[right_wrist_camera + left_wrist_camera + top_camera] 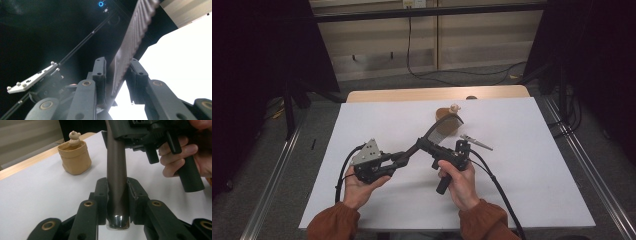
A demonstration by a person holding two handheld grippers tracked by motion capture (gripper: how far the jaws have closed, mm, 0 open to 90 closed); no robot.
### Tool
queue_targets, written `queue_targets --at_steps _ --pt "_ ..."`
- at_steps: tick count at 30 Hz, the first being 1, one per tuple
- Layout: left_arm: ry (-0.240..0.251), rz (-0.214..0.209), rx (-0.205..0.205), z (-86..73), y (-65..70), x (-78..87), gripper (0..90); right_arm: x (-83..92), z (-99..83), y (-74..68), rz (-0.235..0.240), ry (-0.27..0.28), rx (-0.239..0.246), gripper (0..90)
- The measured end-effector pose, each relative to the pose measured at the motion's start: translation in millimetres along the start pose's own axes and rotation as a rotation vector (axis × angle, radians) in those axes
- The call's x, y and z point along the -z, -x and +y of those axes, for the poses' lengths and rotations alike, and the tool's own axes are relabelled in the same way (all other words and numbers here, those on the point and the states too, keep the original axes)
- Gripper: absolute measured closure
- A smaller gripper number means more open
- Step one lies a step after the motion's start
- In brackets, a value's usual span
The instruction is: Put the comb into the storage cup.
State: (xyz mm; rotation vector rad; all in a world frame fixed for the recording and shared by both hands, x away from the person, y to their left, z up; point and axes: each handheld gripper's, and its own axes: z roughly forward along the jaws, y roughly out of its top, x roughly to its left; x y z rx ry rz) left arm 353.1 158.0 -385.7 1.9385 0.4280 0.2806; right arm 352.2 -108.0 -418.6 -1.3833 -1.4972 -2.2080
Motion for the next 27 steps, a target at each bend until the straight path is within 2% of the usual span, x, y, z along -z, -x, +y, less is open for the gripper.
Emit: queue_targets --at_steps 3,7,9,13,14,16,19,21,23,27 --pt "0.005 -0.005 0.010 0.0 -0.1 0.6 72.5 -0.2 0.7 0.0 0.011 0.000 -0.015 71.8" --pt "0.001 0.006 -0.013 0.1 0.8 0.6 72.3 -0.2 1.5 0.3 0.025 -0.005 -0.022 72.3" --pt "0.000 0.009 0.000 -0.1 1.3 -0.9 72.2 0.0 2.0 0.9 0.023 -0.009 -0.021 72.4" --pt "-0.002 0.012 -0.002 -0.7 0.1 -1.4 71.4 -0.3 2.8 1.6 0.023 -0.006 -0.013 72.6" --pt "0.007 0.008 0.013 -1.0 0.7 -1.8 69.6 -0.2 3.1 1.7 0.025 -0.008 -0.006 72.7" --pt "0.012 0.028 0.017 -0.5 0.7 -0.9 63.6 0.4 4.4 2.7 0.017 -0.004 -0.002 73.1" --pt "0.019 0.028 0.030 -0.1 -0.2 0.6 57.7 1.3 7.4 5.2 0.007 0.000 0.002 73.1" --pt "0.032 0.048 0.062 -1.1 -1.0 0.0 41.5 2.2 9.2 6.2 0.003 0.005 0.010 73.2" --pt "0.031 0.059 0.088 -2.5 -2.7 -0.4 30.6 3.1 10.6 6.2 -0.002 0.006 0.012 73.2" --pt "0.036 0.088 0.112 -5.4 -5.4 1.6 18.9 4.5 13.0 6.9 -0.006 0.007 0.029 73.3"
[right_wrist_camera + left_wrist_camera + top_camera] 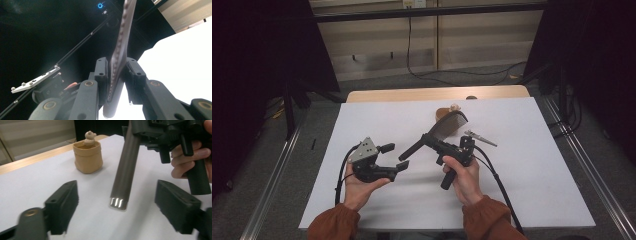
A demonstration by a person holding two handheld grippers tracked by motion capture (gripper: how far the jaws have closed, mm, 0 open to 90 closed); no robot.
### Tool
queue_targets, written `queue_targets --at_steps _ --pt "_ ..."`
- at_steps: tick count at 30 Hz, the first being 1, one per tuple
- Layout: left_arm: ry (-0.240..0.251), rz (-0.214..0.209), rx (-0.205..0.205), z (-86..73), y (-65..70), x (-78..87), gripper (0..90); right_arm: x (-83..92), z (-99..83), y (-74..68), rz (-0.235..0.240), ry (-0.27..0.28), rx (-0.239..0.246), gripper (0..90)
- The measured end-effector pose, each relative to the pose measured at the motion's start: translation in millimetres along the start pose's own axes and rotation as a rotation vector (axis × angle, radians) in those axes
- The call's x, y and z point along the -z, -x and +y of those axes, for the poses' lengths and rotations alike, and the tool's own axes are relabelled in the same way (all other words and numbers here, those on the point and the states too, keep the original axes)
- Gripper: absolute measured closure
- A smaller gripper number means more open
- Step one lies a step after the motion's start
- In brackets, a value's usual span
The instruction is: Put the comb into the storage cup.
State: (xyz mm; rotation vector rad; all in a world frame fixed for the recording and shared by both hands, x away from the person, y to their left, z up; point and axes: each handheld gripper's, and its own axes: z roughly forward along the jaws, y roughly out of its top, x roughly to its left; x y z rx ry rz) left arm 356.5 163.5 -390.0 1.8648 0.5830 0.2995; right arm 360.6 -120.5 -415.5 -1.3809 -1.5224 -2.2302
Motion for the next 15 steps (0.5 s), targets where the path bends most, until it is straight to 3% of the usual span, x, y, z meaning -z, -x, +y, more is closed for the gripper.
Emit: queue_targets --at_steps 3,6,9,15 --pt "-0.006 0.009 0.005 -1.0 -0.5 1.9 11.5 1.2 1.8 0.5 -0.004 -0.002 0.017 73.2" --pt "0.007 -0.004 0.013 -1.7 0.2 3.8 10.5 2.7 4.4 1.2 -0.012 0.001 0.027 73.3" --pt "0.004 0.020 -0.004 -2.3 3.9 4.0 5.0 4.9 7.5 1.6 -0.018 0.001 0.046 73.3" --pt "0.015 0.044 0.018 -8.0 4.7 7.8 4.7 8.0 12.0 2.9 -0.034 -0.003 0.066 73.3"
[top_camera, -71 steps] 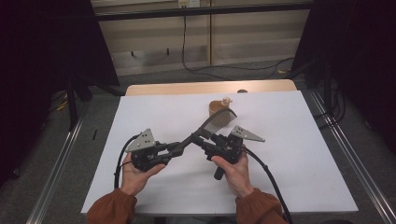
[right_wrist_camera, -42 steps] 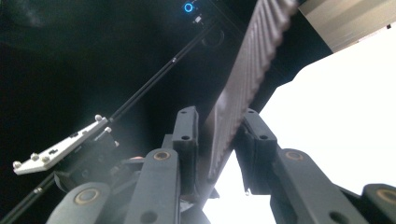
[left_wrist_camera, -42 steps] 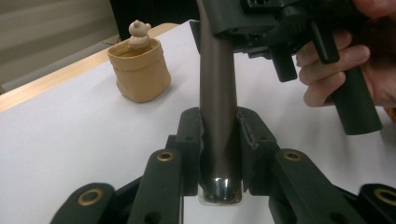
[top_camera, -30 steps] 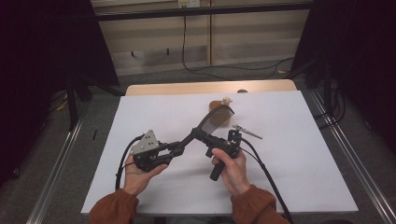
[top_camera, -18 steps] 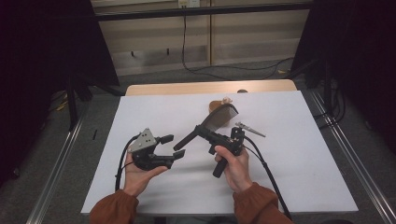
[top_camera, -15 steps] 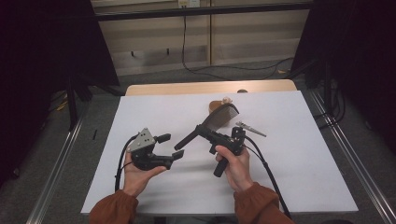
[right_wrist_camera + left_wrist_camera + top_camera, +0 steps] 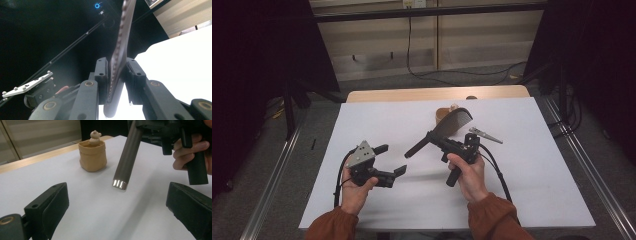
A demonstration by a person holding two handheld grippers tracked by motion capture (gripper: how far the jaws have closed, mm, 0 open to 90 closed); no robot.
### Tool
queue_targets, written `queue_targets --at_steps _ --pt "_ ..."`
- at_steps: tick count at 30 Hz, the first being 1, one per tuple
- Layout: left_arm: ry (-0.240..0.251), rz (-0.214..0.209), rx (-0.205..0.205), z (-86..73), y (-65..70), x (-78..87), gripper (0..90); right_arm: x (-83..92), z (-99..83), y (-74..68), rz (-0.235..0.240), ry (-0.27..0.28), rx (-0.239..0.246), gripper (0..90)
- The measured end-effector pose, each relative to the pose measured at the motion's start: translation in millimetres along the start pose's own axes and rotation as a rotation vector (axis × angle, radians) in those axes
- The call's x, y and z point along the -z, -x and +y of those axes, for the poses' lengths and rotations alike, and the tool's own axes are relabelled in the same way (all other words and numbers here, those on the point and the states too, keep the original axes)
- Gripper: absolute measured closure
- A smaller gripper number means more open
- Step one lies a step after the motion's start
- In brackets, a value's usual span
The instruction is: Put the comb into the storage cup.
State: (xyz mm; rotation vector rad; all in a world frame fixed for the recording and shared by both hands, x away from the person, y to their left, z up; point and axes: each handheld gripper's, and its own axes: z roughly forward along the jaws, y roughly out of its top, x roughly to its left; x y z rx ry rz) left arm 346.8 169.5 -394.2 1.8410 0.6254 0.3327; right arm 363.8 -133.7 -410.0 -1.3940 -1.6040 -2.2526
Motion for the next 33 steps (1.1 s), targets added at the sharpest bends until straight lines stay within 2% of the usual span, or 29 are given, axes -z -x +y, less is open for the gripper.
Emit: queue_targets --at_steps 4,6,9,11,14,18,20,24,28,30,33 --pt "0.024 0.042 -0.006 -5.0 -1.1 5.2 4.7 1.4 3.5 0.7 -0.008 0.006 0.016 73.3" --pt "0.040 0.036 -0.004 -7.8 -1.0 8.4 6.5 2.1 5.7 0.3 -0.017 0.003 0.032 73.3" --pt "0.048 0.075 -0.019 -11.6 0.2 11.8 6.2 1.8 8.3 -0.9 -0.030 -0.011 0.075 73.2" --pt "0.063 0.083 -0.033 -15.5 -0.2 14.3 5.8 1.4 9.9 -1.7 -0.042 -0.015 0.104 73.3" --pt "0.063 0.091 -0.015 -19.4 -1.2 17.2 4.7 1.4 12.0 -1.5 -0.048 -0.016 0.119 73.3" --pt "0.101 0.158 0.003 -24.2 -4.4 22.2 4.5 2.2 15.6 -1.9 -0.073 -0.023 0.170 73.3" --pt "0.118 0.190 0.036 -27.1 -6.8 24.6 4.5 2.8 17.4 -2.3 -0.080 -0.029 0.186 73.3" --pt "0.140 0.215 0.067 -34.2 -9.8 29.3 4.9 3.3 20.8 -0.9 -0.097 -0.018 0.212 73.3" --pt "0.164 0.233 0.062 -38.8 -10.5 34.3 4.3 4.2 24.7 -0.8 -0.112 -0.026 0.246 73.3" --pt "0.176 0.246 0.042 -40.7 -9.1 37.0 3.0 4.3 27.1 -0.6 -0.117 -0.030 0.258 73.3" --pt "0.203 0.249 0.046 -41.4 -5.1 39.2 2.4 4.7 30.5 0.0 -0.126 -0.032 0.273 73.3"
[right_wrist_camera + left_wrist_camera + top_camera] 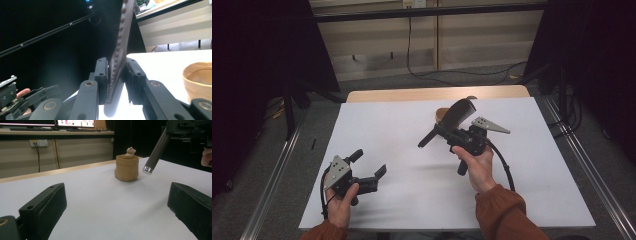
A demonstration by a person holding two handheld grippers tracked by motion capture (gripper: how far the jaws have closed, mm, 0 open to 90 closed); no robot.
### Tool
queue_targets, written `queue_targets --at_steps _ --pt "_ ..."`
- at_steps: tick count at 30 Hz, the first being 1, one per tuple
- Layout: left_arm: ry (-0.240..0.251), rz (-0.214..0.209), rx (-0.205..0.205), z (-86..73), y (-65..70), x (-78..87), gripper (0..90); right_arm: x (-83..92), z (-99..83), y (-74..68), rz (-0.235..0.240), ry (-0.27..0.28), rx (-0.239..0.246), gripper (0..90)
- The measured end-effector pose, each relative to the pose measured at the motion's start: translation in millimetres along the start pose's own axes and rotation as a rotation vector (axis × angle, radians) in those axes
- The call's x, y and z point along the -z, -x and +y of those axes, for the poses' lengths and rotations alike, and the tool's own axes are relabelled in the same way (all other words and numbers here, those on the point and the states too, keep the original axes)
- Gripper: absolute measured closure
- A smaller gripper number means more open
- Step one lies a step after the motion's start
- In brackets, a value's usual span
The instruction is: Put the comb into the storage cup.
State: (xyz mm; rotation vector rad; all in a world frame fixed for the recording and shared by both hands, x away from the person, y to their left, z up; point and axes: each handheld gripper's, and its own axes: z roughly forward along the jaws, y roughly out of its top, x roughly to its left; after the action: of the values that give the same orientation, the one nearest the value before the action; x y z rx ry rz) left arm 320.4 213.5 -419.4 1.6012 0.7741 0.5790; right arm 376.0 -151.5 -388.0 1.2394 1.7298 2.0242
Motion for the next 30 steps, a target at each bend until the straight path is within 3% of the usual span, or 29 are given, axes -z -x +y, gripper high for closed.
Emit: queue_targets --at_steps 4,8,13,19,27,30 --pt "0.019 -0.007 -0.017 -0.4 2.2 3.6 2.3 1.9 4.6 1.4 -0.005 0.004 0.011 73.3" --pt "-0.013 0.027 -0.027 -4.7 2.1 3.9 1.9 4.2 8.8 3.9 -0.018 0.006 0.029 73.3" --pt "-0.015 0.022 -0.035 -4.7 3.8 2.2 1.7 5.9 13.9 4.0 -0.024 0.011 0.069 73.3" --pt "-0.024 0.011 -0.008 -3.9 3.4 6.0 1.7 6.8 20.7 7.6 -0.038 0.023 0.079 73.3" --pt "-0.020 0.052 -0.016 -6.2 -1.0 10.4 1.6 6.5 31.3 13.8 -0.061 0.030 0.112 73.3" --pt "-0.016 0.045 -0.011 -6.9 -2.5 9.7 1.9 6.5 35.5 14.7 -0.073 0.029 0.126 73.3"
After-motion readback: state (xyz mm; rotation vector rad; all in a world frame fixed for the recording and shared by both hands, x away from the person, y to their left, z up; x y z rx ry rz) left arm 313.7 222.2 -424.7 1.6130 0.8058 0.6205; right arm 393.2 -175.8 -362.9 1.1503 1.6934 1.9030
